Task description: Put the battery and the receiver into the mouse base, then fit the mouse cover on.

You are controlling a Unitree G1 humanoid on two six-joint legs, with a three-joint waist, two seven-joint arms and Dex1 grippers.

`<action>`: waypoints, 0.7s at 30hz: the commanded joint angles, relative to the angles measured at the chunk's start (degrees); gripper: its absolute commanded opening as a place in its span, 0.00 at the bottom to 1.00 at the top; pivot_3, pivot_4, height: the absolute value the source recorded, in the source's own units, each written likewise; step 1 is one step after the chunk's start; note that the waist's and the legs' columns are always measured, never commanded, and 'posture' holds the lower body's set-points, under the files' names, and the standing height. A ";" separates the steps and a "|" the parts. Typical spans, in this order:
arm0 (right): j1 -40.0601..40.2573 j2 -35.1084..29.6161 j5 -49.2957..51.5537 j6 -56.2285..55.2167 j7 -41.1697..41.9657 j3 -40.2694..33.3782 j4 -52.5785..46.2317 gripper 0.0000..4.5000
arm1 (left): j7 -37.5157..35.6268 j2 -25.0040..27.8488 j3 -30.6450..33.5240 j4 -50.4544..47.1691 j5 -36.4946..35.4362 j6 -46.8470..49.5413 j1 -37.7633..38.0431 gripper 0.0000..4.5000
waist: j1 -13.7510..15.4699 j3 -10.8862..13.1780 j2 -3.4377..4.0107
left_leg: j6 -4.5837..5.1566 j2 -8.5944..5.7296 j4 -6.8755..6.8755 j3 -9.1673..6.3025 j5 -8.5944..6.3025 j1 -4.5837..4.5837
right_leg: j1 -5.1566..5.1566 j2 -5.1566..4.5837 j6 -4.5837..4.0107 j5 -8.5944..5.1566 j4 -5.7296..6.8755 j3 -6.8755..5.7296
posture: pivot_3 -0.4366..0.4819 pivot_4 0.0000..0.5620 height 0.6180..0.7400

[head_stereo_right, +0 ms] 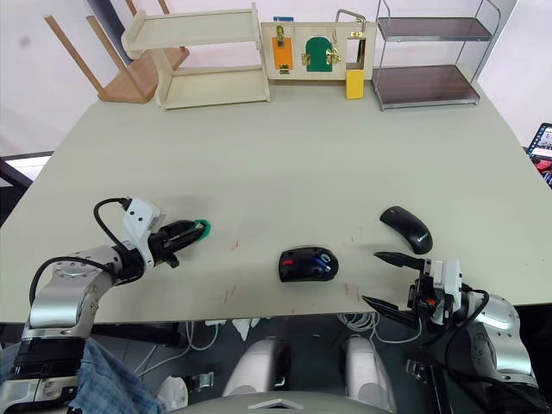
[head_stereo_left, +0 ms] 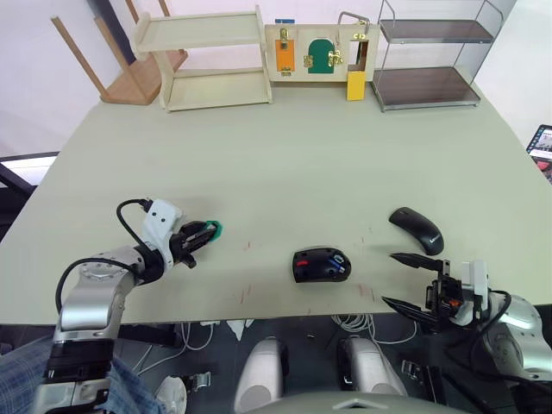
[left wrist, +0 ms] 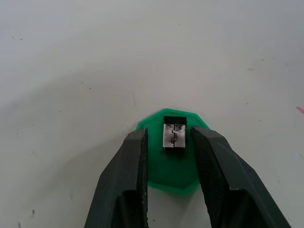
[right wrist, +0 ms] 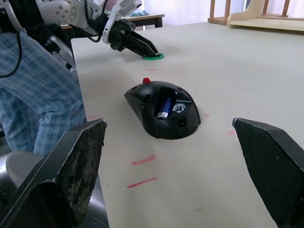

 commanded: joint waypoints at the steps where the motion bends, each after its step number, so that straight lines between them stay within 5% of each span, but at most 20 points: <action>1: 0.28 0.26 0.75 -1.31 -0.07 -1.01 -1.53 1.00 | -0.05 0.58 0.16 0.02 0.17 -0.32 -0.16 0.34 | 0.00 0.00 0.00 | 0.00 0.00 0.00 0.00 0.00 0.00 | 0.00 0.00 0.00 0.00 0.00 0.00 | 0.48 0.27 1.00; 19: 0.54 0.31 0.82 -1.56 -0.54 -0.90 -1.86 1.00 | -0.79 0.61 -0.24 0.43 -0.06 0.91 0.31 0.34 | 0.00 0.00 0.00 | 0.00 0.00 0.00 0.00 0.00 0.01 | 0.00 -0.01 -0.01 0.00 0.00 0.01 | 0.48 0.27 1.00; 21: 0.51 0.29 0.81 -1.59 -0.60 -0.91 -1.89 1.00 | -0.80 0.58 -0.23 0.27 0.02 0.78 0.54 0.12 | 0.00 0.00 0.00 | 0.00 0.00 0.00 0.00 0.00 0.01 | 0.00 -0.01 0.00 0.00 0.00 0.01 | 0.48 0.27 1.00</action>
